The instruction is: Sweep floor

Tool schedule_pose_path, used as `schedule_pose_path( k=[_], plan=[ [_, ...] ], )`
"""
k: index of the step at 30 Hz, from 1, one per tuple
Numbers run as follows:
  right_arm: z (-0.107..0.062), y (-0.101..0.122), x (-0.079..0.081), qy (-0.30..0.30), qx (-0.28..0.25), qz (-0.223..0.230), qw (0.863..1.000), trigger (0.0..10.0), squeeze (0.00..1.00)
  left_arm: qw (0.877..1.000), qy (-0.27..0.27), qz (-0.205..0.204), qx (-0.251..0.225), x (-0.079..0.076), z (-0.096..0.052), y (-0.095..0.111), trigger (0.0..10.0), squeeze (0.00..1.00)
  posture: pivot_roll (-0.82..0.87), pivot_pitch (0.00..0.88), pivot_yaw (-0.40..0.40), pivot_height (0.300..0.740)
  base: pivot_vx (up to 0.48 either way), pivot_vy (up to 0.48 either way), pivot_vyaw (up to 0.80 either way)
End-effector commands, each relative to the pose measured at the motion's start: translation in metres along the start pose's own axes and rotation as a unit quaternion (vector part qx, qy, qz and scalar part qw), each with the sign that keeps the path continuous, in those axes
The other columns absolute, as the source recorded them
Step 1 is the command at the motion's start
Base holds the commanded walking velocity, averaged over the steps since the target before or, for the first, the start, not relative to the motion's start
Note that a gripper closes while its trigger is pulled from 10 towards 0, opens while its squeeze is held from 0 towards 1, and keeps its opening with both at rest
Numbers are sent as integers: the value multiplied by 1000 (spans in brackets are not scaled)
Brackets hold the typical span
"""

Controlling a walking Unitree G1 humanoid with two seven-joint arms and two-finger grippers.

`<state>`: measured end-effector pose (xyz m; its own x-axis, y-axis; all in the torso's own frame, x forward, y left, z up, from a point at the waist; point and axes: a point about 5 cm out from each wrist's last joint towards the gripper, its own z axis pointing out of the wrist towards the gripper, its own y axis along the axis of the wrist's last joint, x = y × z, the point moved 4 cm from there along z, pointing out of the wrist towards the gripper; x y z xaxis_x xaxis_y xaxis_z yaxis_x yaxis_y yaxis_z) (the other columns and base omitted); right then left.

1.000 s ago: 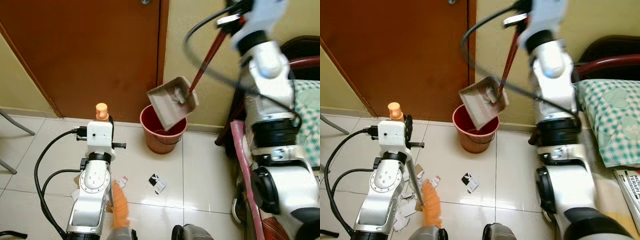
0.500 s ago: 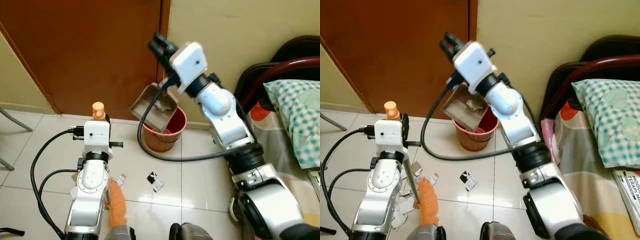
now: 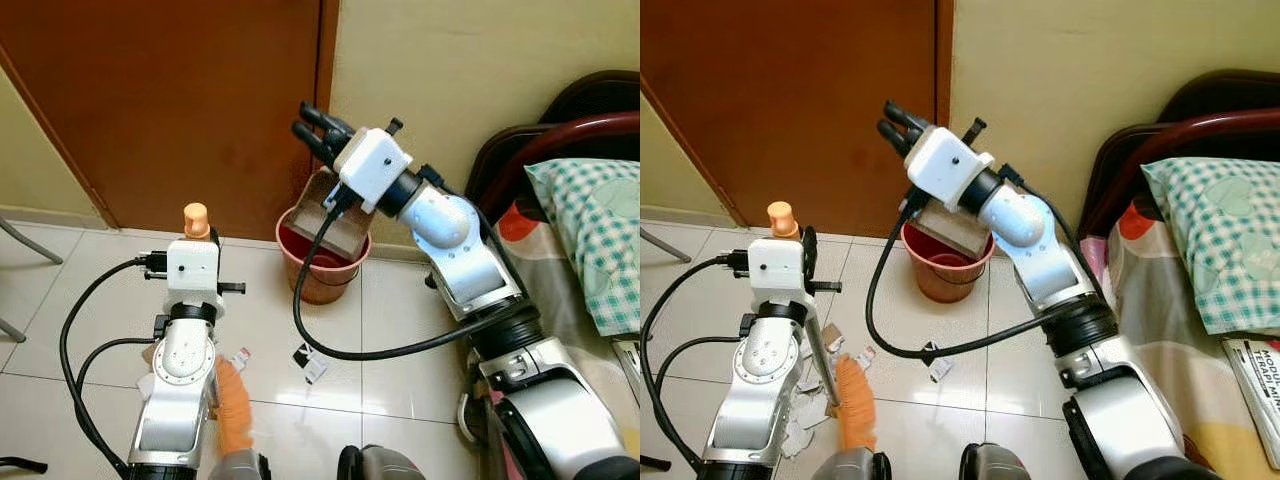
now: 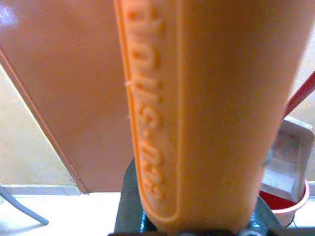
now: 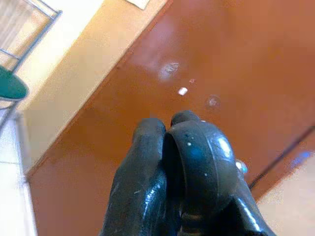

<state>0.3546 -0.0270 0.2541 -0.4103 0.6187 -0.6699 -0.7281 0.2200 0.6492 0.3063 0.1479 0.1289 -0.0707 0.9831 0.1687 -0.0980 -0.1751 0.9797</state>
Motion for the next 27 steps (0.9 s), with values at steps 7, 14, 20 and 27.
schedule_pose_path(
  k=[7, 14, 20, 27],
  plan=[
    [21, 68, -71, -160, -116, 44, 979, 10000, 0, 1000, -7, -4, -25, -5, 3, 11, 10000, 0, 11, 99, -46, 740, 0, 0, 0],
    [26, 87, -98, -209, -142, 85, 964, 10000, 0, 999, -12, 1, -40, -5, 8, 18, 10000, 0, 21, 83, -47, 740, 0, 0, 0],
    [16, 58, -106, -243, -92, 189, 947, 10000, 0, 999, -14, 0, -40, -7, 8, 17, 10000, 0, 17, 81, -46, 740, 0, 0, 0],
    [-1, 15, -85, -261, -23, 312, 913, 10000, 0, 998, -45, -14, -48, -21, 6, 21, 10000, 0, 12, 75, -40, 740, 0, 0, 0]
  ],
)
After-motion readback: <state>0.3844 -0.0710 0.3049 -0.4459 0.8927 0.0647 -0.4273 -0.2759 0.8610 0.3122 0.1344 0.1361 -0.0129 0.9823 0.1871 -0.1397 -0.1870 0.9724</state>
